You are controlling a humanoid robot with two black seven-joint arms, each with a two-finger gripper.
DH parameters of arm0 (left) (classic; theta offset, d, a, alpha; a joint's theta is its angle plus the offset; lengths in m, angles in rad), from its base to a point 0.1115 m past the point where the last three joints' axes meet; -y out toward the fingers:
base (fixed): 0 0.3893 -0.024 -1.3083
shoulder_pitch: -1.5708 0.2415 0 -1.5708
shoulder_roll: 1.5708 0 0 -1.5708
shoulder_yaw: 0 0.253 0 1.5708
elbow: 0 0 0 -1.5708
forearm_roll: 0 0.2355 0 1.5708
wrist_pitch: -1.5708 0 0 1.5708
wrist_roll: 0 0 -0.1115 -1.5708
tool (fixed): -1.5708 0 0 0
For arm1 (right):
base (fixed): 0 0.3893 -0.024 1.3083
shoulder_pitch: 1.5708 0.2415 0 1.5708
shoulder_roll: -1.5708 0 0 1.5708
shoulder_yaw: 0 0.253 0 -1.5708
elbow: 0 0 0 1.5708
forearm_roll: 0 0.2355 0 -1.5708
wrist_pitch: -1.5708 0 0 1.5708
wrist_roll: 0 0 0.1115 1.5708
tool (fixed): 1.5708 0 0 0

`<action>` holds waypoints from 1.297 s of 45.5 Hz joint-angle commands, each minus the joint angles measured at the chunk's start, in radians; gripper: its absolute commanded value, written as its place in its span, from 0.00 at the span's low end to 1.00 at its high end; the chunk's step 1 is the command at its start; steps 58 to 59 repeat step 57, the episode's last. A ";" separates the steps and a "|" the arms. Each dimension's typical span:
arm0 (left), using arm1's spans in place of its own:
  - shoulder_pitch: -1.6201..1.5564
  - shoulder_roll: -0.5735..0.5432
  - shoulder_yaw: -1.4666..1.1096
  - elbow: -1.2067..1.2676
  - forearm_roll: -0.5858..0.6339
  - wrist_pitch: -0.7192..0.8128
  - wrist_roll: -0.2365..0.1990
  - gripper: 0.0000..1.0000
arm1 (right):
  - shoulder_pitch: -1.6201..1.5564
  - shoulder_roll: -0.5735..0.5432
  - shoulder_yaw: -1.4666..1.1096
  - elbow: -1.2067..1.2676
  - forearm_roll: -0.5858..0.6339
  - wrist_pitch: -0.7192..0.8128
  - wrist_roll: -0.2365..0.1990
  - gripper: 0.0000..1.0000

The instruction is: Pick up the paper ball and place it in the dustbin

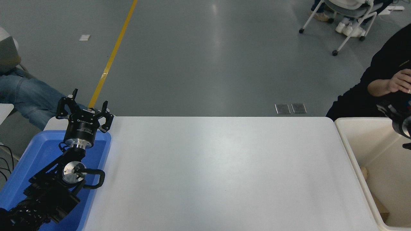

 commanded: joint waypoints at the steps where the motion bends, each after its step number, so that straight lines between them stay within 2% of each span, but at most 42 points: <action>1: 0.000 0.000 0.000 0.000 0.000 0.000 0.000 0.99 | 0.190 0.149 -0.223 0.023 -0.003 0.123 0.000 1.00; 7: 0.000 0.000 0.000 0.000 0.000 0.000 0.000 0.99 | 0.321 0.185 -0.307 0.189 -0.014 0.150 -0.002 1.00; 17: 0.000 0.000 0.000 0.000 0.000 0.000 0.000 0.99 | 0.627 0.180 -0.372 0.750 -0.120 0.154 -0.003 1.00; 22: 0.000 0.000 0.000 0.000 0.000 0.000 0.000 0.99 | 0.746 0.186 -0.390 0.931 -0.142 0.198 -0.006 1.00; 30: 0.000 0.000 0.000 0.000 0.000 0.000 0.000 0.99 | 0.903 0.186 -0.387 1.092 -0.140 0.329 -0.006 1.00; 46: 0.000 0.000 0.000 0.000 0.000 0.000 0.000 0.99 | 1.150 0.156 -0.389 1.303 -0.138 0.461 -0.006 1.00; 59: 0.000 0.000 0.000 0.000 0.000 0.000 0.000 0.99 | 1.201 0.139 -0.384 1.350 -0.138 0.466 -0.008 1.00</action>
